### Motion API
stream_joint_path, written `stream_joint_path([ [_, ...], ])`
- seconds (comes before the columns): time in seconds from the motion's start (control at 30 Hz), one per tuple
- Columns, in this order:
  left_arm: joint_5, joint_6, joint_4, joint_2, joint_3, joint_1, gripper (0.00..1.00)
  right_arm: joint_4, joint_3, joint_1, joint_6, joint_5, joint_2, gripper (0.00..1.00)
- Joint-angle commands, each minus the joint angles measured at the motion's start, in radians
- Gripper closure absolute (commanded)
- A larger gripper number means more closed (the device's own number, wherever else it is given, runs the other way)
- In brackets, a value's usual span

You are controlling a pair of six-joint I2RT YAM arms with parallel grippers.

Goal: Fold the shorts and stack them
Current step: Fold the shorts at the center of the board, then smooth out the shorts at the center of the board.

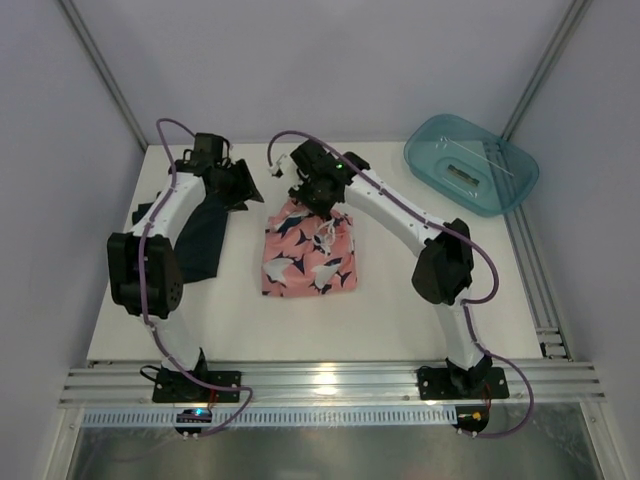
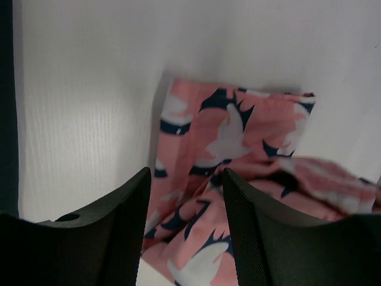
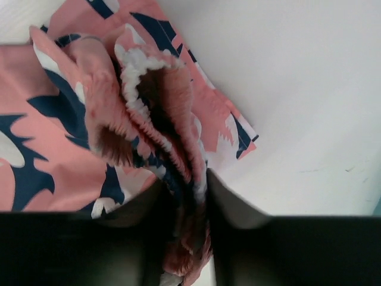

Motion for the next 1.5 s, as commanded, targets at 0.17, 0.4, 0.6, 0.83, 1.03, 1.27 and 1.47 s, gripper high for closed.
stream_joint_path([
  [0.17,0.059,0.018,0.064,-0.092,-0.147,-0.058,0.46,0.124,-0.132,-0.091,0.112,-0.001,-0.121,0.36],
  [0.4,0.044,0.029,0.097,-0.072,-0.134,-0.162,0.47,0.184,-0.288,-0.097,0.204,0.021,-0.206,0.29],
  [0.6,0.07,0.017,0.163,-0.038,-0.14,-0.198,0.47,0.218,-0.341,-0.126,0.269,0.006,-0.194,0.35],
  [0.83,-0.031,-0.043,0.196,0.054,-0.224,-0.205,0.48,0.319,-0.538,-0.135,0.355,-0.044,-0.192,0.38],
  [1.03,-0.134,-0.019,0.122,0.108,-0.178,-0.202,0.49,0.379,-0.721,-0.145,0.378,-0.05,-0.253,0.38],
  [1.27,-0.007,0.018,0.143,0.036,-0.063,-0.207,0.49,0.307,-0.691,-0.151,0.373,-0.091,-0.372,0.38],
  [1.47,0.096,0.095,0.171,0.118,0.026,-0.21,0.49,0.316,-0.669,-0.158,0.385,-0.169,-0.441,0.38],
])
